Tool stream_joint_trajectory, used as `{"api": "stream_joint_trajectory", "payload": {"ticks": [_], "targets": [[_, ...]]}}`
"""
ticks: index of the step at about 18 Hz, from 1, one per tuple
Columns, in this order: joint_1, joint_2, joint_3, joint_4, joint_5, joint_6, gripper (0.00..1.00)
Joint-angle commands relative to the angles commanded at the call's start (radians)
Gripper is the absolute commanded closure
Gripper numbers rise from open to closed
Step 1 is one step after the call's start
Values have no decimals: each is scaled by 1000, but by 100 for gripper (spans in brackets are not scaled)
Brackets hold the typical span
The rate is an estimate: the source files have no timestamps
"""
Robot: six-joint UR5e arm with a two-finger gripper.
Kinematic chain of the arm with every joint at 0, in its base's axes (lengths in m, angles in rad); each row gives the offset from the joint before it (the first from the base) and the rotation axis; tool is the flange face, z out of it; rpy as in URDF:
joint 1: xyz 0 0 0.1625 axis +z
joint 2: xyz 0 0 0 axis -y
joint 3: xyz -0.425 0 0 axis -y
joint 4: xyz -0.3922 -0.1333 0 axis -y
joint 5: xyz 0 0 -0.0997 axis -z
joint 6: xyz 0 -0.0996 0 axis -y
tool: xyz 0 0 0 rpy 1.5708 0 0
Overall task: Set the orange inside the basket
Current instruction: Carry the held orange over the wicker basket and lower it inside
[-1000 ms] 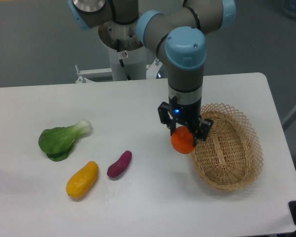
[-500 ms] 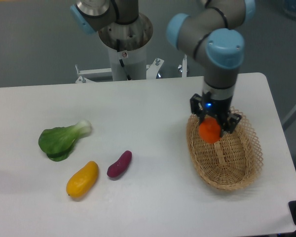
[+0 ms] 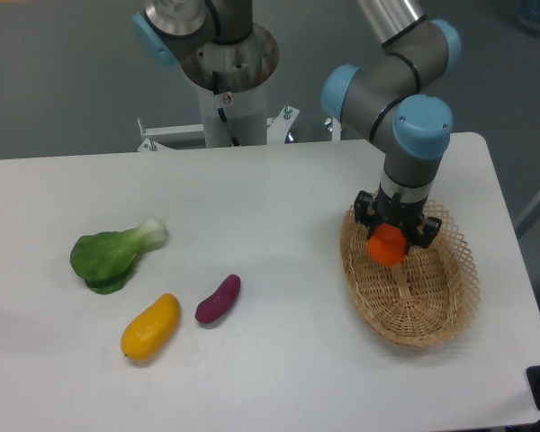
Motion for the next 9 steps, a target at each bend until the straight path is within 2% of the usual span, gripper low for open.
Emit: {"api": "stream_joint_trajectory", "payload": {"ticks": [2, 5, 9], "targets": [[0, -3, -5, 5, 8, 23, 40], [-2, -2, -15, 6, 20, 142, 40], [-2, -2, -29, 8, 21, 144, 40]]}}
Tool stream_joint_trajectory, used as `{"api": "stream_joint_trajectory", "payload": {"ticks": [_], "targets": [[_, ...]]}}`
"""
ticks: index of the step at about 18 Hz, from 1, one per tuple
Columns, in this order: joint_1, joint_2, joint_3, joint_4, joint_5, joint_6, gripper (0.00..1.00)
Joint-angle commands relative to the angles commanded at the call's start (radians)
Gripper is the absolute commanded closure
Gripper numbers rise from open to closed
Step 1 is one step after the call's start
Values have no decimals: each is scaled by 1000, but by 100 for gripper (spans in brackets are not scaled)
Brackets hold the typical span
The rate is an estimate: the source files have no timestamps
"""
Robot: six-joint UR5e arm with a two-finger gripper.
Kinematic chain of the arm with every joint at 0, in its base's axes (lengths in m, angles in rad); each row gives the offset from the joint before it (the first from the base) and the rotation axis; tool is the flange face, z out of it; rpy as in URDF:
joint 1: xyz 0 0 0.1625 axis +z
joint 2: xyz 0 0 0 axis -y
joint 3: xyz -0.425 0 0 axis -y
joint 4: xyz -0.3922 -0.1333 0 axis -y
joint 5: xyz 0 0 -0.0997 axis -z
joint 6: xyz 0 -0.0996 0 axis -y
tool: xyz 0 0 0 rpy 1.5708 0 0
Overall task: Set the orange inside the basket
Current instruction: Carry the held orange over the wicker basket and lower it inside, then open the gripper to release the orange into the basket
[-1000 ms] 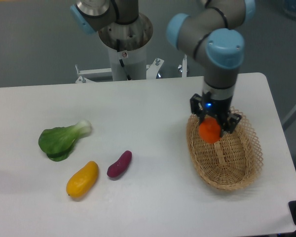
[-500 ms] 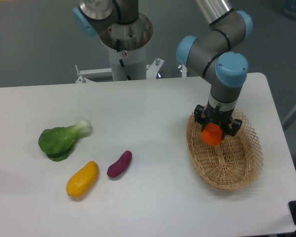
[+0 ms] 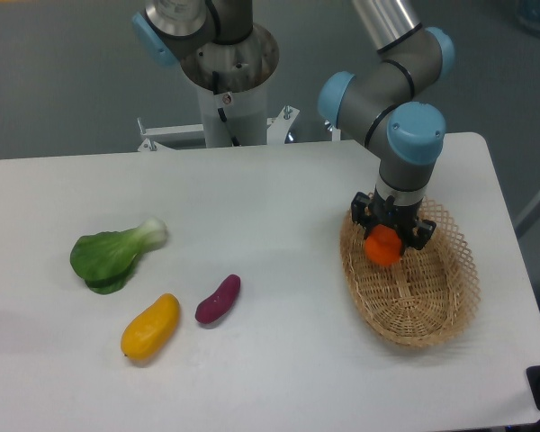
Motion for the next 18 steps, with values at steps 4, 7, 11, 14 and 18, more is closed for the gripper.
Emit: {"api": "stream_joint_trajectory", "payload": {"ticks": [4, 7, 11, 14, 18], "targets": [[0, 0, -12, 3, -2, -2, 36], [2, 0, -11, 3, -2, -2, 30], [2, 2, 6, 2, -3, 0, 0], [2, 5, 15, 2, -3, 5, 0], [0, 9, 51, -3, -8, -2, 0]]}}
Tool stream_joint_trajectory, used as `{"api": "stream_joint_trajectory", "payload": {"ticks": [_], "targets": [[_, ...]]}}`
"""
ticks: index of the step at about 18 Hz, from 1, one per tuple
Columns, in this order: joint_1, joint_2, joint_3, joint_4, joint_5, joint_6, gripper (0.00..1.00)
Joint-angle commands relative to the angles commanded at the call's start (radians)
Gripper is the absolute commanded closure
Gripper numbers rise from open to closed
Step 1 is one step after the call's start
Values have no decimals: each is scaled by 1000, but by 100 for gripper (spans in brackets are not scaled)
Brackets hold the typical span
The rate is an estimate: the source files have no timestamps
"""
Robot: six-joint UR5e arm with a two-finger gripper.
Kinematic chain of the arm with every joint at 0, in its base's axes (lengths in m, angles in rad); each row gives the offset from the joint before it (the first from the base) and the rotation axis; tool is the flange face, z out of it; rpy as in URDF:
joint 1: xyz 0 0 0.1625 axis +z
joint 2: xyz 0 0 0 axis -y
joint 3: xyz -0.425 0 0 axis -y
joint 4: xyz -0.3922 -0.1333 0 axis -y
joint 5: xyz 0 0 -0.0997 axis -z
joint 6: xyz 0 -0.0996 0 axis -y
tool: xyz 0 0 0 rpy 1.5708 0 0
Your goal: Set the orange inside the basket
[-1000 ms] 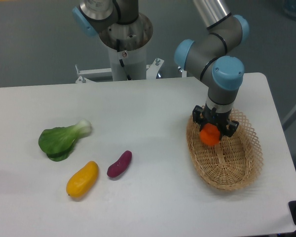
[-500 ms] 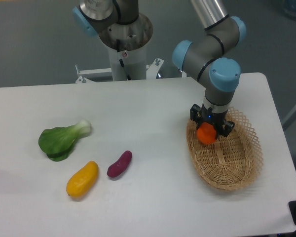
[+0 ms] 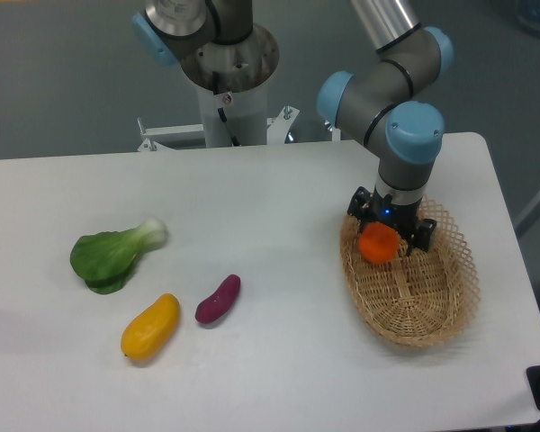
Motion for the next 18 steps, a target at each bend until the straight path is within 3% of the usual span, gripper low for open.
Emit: {"api": "stream_joint_trajectory", "payload": {"ticks": [7, 14, 18], "targets": [[-23, 21, 68, -28, 3, 12, 0], [-48, 77, 209, -287, 0, 40, 0], [-52, 121, 210, -322, -5, 168, 0]]}}
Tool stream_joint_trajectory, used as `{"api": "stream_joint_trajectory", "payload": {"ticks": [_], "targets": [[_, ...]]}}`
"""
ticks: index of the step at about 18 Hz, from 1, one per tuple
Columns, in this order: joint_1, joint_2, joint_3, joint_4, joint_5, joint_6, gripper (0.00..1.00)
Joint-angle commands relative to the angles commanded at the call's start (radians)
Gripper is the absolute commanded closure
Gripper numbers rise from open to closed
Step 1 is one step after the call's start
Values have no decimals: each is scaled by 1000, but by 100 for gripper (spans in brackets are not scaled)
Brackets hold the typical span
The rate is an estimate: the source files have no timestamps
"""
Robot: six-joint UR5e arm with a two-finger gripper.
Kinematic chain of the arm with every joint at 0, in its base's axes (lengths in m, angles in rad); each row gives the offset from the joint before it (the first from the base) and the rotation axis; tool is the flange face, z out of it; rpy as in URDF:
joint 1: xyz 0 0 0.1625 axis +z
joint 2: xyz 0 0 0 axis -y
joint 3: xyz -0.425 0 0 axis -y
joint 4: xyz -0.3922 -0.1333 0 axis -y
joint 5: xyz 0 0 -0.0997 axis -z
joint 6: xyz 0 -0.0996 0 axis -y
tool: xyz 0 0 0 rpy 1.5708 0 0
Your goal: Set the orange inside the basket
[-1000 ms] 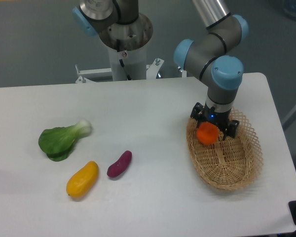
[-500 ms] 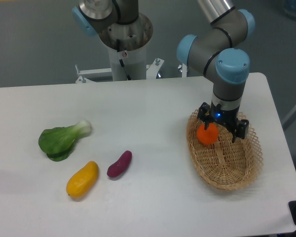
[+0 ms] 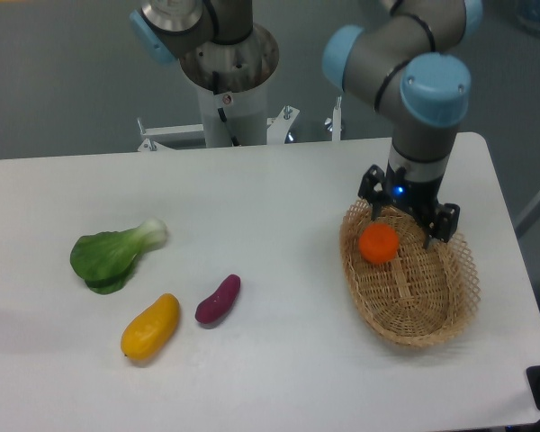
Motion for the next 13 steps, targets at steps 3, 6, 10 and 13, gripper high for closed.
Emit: {"api": "stream_joint_trajectory", "payload": {"ticks": [3, 6, 10, 13], "targets": [[11, 2, 5, -2, 2, 46, 0], [12, 3, 1, 0, 0, 45, 0], [12, 3, 5, 5, -2, 42, 0], [12, 3, 8, 6, -3, 36, 0]]}}
